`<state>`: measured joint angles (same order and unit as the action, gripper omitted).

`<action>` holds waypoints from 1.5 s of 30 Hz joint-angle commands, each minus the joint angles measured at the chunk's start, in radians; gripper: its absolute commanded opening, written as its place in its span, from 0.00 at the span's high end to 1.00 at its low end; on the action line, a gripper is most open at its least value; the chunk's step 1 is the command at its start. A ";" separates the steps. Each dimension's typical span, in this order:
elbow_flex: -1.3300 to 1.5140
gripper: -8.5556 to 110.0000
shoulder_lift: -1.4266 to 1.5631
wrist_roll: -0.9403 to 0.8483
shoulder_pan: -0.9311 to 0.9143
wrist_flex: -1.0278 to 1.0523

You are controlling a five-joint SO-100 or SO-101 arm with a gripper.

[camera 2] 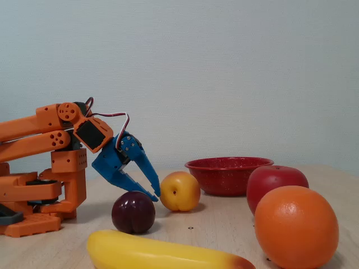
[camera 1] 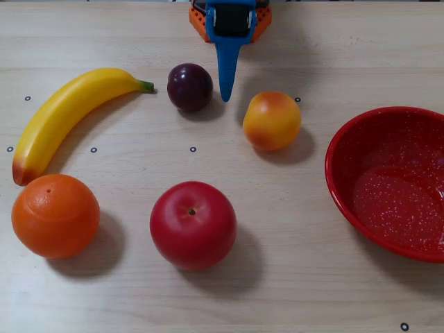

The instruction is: Put plum in the red bowl.

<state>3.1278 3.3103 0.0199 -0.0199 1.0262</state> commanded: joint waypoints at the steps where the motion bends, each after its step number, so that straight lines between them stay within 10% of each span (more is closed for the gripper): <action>1: 0.017 0.93 0.020 0.014 -0.026 -0.038; 45: -0.351 0.93 -0.222 -0.089 -0.021 0.009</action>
<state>2.8916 3.1232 -0.0383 -0.0215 1.0293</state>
